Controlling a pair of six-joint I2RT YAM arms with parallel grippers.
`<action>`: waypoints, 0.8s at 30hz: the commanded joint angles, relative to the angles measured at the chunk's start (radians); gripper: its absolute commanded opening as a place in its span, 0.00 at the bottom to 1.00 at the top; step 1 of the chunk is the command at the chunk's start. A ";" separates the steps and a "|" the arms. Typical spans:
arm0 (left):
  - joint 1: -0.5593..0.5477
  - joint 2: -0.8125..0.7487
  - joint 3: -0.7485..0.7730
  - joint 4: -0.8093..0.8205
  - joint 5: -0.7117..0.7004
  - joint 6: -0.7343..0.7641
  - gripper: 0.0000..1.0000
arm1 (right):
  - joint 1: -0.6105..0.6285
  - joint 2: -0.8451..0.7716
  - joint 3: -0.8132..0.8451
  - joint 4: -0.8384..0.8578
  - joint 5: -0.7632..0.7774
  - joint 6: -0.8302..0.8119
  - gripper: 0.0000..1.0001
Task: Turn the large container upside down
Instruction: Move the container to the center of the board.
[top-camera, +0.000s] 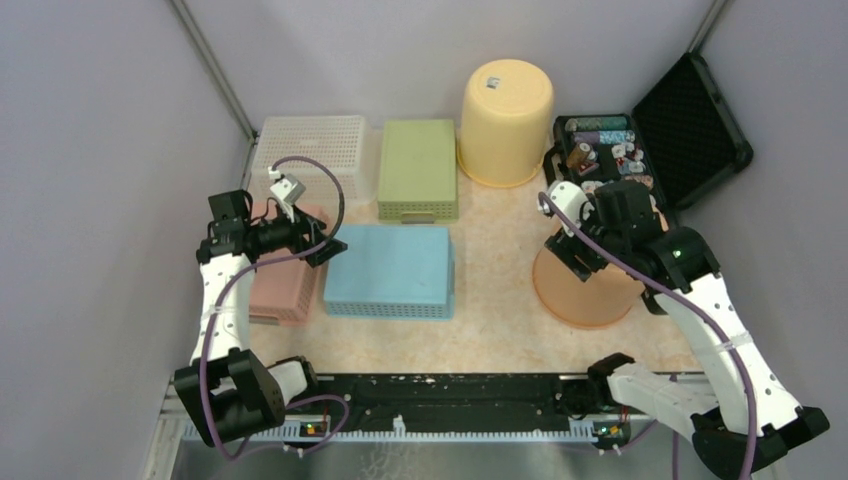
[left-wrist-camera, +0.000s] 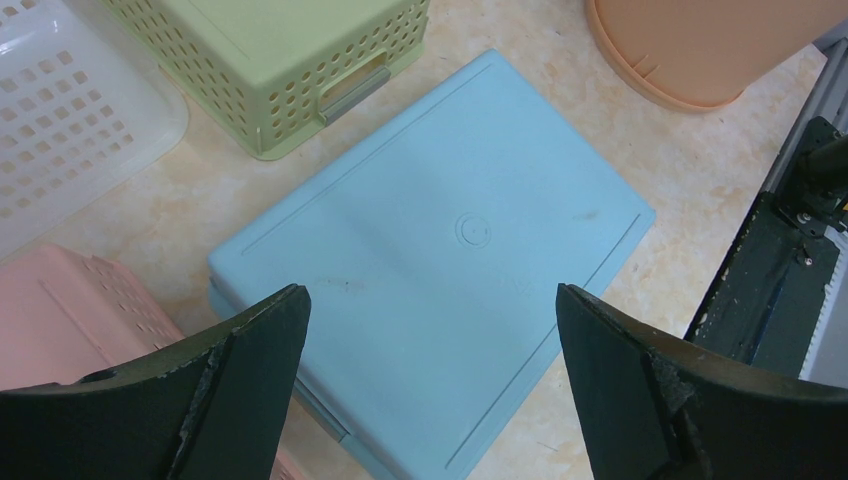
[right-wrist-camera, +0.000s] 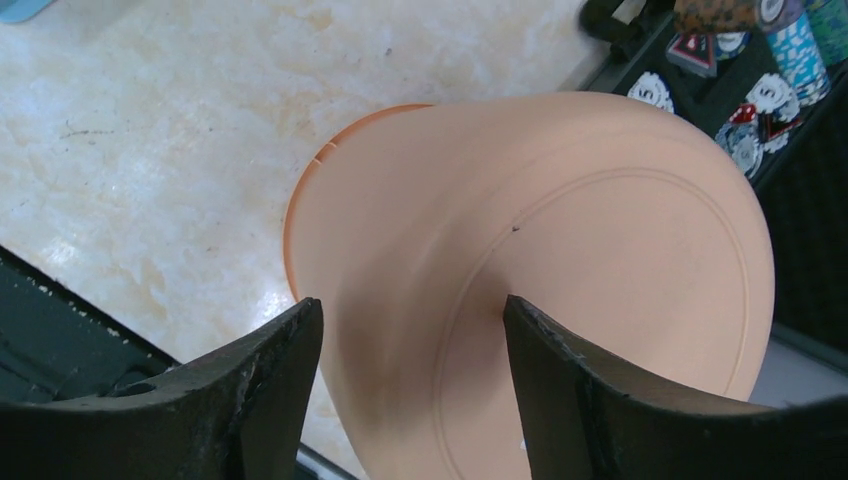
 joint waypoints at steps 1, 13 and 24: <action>-0.002 -0.022 -0.006 0.033 0.026 -0.005 0.99 | -0.005 0.001 -0.070 0.084 -0.086 -0.004 0.63; -0.004 -0.017 -0.005 0.039 0.029 -0.016 0.99 | -0.003 0.082 -0.127 0.272 -0.332 0.025 0.45; -0.004 -0.010 -0.005 0.043 0.031 -0.023 0.99 | 0.114 0.135 -0.128 0.324 -0.445 0.064 0.46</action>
